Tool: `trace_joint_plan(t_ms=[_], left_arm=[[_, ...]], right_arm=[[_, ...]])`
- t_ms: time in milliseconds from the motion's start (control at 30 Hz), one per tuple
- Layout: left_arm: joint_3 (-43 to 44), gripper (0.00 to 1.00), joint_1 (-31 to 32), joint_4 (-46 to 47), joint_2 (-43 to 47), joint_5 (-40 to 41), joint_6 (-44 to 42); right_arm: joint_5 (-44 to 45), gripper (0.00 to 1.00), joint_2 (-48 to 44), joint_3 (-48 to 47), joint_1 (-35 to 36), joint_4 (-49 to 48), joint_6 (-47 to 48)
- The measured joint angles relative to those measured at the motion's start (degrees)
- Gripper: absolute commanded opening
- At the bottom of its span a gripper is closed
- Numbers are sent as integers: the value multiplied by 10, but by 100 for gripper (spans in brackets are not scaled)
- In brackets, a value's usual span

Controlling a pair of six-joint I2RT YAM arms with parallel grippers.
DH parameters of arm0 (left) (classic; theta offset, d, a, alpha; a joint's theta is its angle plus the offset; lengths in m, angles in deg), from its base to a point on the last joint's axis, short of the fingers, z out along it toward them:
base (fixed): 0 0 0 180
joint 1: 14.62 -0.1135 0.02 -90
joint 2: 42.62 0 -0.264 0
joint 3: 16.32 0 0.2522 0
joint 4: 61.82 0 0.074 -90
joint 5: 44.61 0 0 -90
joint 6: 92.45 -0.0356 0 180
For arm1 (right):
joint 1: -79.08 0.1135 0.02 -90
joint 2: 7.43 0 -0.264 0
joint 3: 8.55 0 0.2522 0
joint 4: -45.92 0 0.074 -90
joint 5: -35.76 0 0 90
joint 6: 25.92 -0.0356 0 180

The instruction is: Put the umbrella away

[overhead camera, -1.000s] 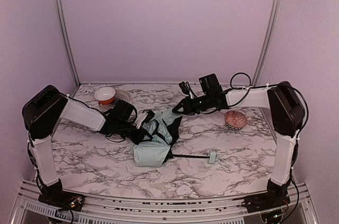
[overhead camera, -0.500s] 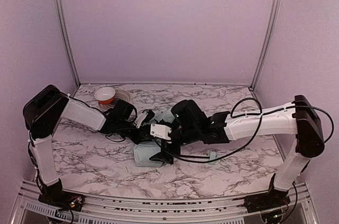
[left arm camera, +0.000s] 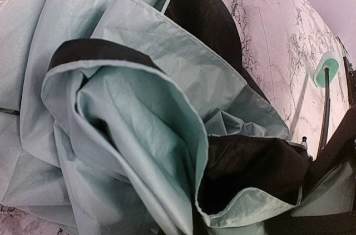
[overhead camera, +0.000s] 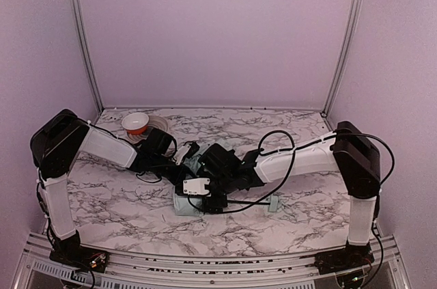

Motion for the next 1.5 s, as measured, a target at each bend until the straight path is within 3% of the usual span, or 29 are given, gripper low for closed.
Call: trace_joint_plan(t_ms=[167, 200, 333, 433, 533, 667, 833, 967, 1067, 1133, 1333, 1500], left_arm=[[6, 0, -3, -5, -4, -9, 0], [8, 7, -5, -8, -5, -12, 1], [18, 56, -14, -20, -7, -21, 8], [27, 74, -32, -29, -6, -28, 35], [29, 86, -67, -20, 8, -10, 60], [17, 87, -139, 9, 59, 57, 84], [-35, 71, -156, 42, 198, 91, 32], [-129, 67, -113, 62, 353, 57, -80], [-214, 66, -32, 65, 464, 27, -186], [-248, 71, 33, 56, 501, 18, -241], [-262, 86, 183, 8, 474, 80, -402], [-245, 90, 217, 0, 384, 136, -487]], right_arm=[[15, 59, 16, -16, 0, 16, 2], [18, 57, 20, -20, 0, 19, 0], [21, 46, 24, -27, 0, 25, -1], [19, 41, 24, -30, 0, 29, -5], [3, 36, 24, -33, -2, 39, -7], [-54, 29, 25, -45, -11, 85, -23], [-157, 28, 37, -64, -41, 132, -59], [-244, 27, 48, -71, -73, 157, -79], [-295, 27, 56, -76, -89, 174, -88], [-320, 27, 64, -82, -97, 184, -92], [-400, 27, 90, -100, -110, 211, -104], [-453, 28, 119, -121, -120, 236, -109]])
